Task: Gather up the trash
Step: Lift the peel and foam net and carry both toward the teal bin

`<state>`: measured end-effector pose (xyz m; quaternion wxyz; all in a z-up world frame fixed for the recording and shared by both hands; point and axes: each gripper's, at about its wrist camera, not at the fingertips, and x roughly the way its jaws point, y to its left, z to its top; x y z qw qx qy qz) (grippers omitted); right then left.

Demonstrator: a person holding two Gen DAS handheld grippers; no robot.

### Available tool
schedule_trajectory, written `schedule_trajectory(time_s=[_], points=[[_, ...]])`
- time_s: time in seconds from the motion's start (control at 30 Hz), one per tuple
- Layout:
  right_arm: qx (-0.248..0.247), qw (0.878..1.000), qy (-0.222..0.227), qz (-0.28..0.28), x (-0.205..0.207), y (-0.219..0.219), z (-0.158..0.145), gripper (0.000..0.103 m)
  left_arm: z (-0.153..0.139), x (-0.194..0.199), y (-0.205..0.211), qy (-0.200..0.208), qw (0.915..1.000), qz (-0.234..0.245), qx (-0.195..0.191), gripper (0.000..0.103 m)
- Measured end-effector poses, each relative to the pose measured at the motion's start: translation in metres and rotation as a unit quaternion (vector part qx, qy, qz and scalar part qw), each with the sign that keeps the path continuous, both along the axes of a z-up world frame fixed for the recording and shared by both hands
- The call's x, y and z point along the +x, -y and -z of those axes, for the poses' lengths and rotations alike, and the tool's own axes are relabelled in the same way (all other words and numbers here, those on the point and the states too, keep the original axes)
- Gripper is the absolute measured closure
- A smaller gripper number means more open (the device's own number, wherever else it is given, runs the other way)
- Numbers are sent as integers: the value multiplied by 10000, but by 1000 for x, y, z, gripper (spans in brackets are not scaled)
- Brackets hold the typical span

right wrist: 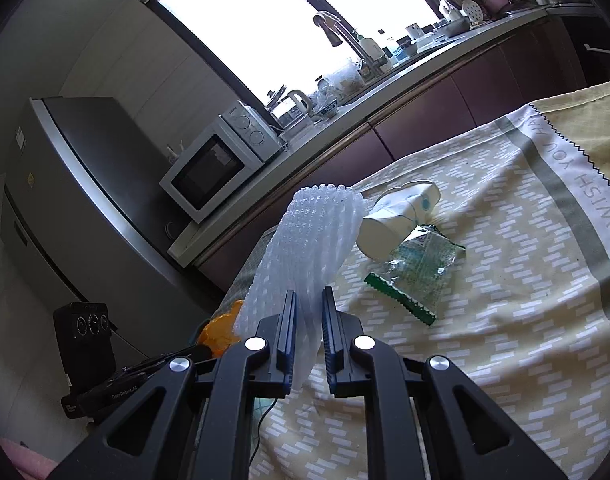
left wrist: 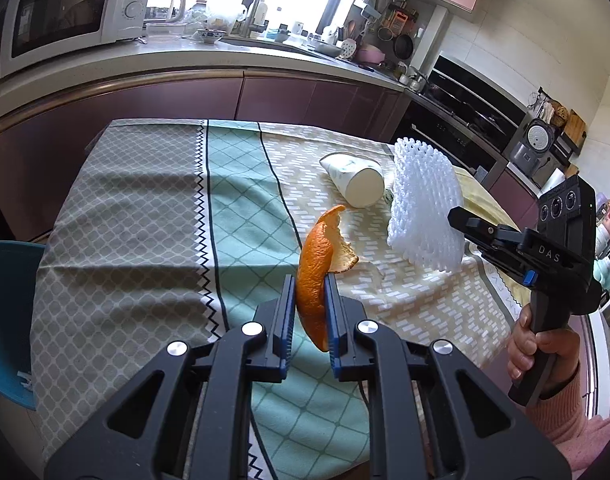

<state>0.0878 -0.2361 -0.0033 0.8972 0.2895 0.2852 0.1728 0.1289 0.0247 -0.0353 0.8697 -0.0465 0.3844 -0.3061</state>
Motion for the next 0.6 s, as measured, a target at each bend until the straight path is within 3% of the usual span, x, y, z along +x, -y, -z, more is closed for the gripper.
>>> schedule_trajectory(time_s=[0.6], points=[[-3, 9980, 55, -636, 20, -57, -3, 92, -12, -9, -61, 134, 9985, -520, -87, 88]])
